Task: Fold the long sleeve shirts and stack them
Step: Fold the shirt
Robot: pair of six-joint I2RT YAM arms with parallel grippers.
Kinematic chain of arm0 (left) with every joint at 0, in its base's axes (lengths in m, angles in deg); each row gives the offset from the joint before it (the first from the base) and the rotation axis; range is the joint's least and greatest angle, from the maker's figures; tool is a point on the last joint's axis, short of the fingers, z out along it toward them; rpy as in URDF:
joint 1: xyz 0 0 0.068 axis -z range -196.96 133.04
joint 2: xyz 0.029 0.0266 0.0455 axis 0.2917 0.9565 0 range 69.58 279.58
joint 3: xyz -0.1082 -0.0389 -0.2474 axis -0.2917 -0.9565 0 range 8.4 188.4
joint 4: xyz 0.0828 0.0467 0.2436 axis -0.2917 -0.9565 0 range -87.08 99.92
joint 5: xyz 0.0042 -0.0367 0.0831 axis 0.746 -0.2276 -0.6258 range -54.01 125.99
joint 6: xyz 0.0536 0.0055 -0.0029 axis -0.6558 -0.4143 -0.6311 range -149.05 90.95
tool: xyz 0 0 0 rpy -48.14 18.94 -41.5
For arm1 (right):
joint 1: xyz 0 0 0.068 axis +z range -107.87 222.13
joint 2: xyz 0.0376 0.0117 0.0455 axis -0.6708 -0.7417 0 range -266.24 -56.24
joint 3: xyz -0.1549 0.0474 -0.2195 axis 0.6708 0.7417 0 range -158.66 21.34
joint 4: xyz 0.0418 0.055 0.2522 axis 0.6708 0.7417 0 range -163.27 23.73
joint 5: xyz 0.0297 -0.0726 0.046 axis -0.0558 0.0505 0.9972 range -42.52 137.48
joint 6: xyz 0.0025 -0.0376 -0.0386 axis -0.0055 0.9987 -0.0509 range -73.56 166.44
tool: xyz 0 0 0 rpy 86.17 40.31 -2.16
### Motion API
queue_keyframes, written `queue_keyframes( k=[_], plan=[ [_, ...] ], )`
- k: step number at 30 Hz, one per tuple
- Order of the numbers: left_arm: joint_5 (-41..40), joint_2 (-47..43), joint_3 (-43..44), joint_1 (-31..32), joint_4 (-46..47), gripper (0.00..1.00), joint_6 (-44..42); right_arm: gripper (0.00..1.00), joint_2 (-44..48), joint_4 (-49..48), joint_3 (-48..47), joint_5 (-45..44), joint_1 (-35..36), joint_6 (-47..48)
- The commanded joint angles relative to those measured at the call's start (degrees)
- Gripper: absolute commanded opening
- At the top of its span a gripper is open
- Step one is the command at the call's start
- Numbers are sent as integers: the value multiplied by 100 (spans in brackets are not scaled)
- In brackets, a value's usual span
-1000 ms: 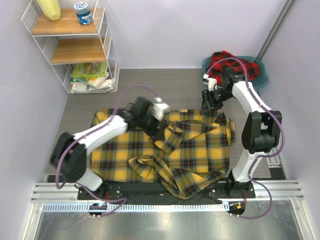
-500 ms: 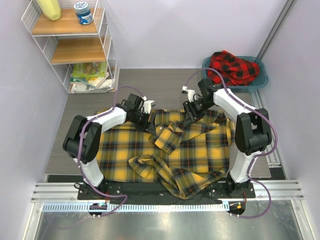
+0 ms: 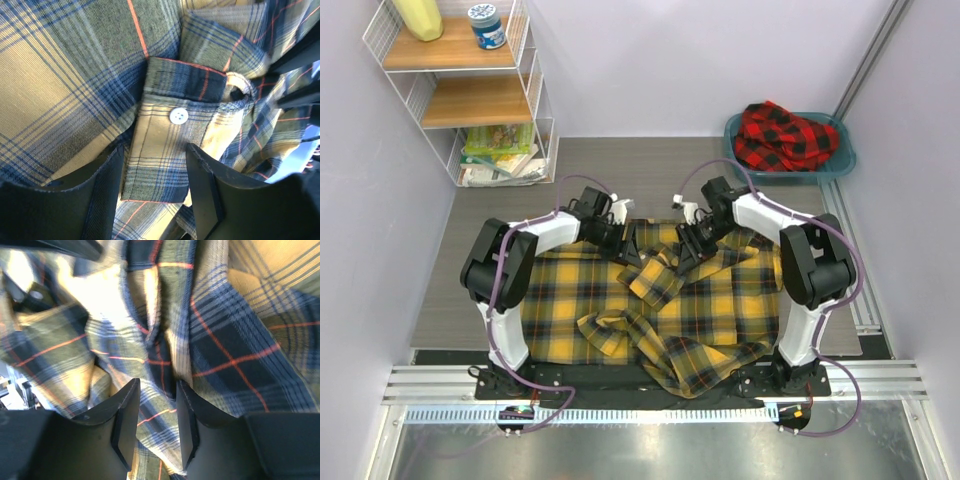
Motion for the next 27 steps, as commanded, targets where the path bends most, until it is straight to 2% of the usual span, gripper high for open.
queue_keyframes(
  k=[1, 6, 9, 16, 19, 22, 27],
  plan=[
    [282, 149, 27, -78, 391, 54, 264, 38, -266, -383, 191, -348, 65, -57],
    [528, -9, -200, -113, 751, 47, 405, 34, -451, -497, 270, -673, 56, -127],
    [704, -316, -324, -113, 971, 29, 466, 33, -442, -498, 279, -762, 65, -145],
    [994, -940, -351, -113, 813, 2, 554, 36, -223, -410, 156, -596, 65, -189],
    [916, -1160, -351, -122, 612, 0, 546, 43, -21, -209, 16, -463, 38, -154],
    [389, -1573, -333, -183, 42, 0, 248, 50, 243, 117, -195, -384, -32, -31],
    [-489, -2293, -421, -675, -847, 0, -429, 60, 630, 653, -582, -559, -225, 373]
  ],
)
